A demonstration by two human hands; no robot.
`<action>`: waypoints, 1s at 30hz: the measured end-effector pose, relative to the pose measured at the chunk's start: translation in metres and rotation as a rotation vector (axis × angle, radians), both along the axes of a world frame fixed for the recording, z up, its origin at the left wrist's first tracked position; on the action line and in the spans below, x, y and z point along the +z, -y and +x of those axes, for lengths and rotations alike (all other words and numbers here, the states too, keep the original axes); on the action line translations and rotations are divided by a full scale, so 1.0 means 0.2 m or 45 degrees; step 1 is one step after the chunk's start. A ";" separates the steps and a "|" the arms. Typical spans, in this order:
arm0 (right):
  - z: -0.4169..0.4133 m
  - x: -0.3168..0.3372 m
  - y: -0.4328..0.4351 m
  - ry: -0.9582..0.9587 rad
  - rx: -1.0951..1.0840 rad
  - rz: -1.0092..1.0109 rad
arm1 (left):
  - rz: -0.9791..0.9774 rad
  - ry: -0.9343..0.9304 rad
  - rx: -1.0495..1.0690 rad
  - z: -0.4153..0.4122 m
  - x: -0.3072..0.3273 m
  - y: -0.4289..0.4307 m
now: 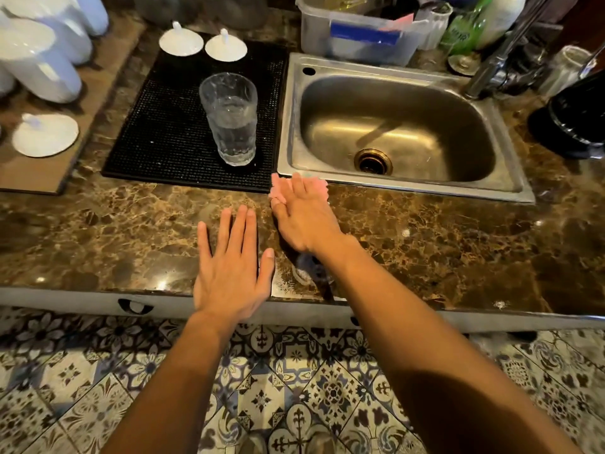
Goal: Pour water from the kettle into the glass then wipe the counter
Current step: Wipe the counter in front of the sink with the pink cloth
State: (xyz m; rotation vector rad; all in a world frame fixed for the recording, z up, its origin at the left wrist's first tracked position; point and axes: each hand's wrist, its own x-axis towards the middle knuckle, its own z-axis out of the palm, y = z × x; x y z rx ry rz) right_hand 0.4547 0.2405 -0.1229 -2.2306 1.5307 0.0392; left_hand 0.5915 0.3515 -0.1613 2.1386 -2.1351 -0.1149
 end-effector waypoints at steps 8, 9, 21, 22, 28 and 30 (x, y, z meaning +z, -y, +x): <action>-0.16 0.08 -0.16 -0.029 0.136 0.132 | -0.003 0.006 0.000 0.01 -0.02 0.01; -0.18 0.09 -0.20 -0.032 0.153 0.158 | -0.007 0.003 -0.001 0.01 -0.02 0.00; -0.63 0.36 -0.29 0.994 -0.318 0.747 | 0.034 -0.059 0.015 0.00 0.01 0.00; -0.71 0.37 -0.26 1.159 -0.454 0.754 | 0.043 -0.064 0.014 0.00 0.01 0.00; -1.11 0.36 -0.20 1.424 -0.883 0.415 | 0.028 -0.098 0.011 0.00 0.01 0.00; -1.14 0.31 -0.30 1.247 -0.887 0.285 | 0.027 -0.095 0.004 0.00 0.00 0.01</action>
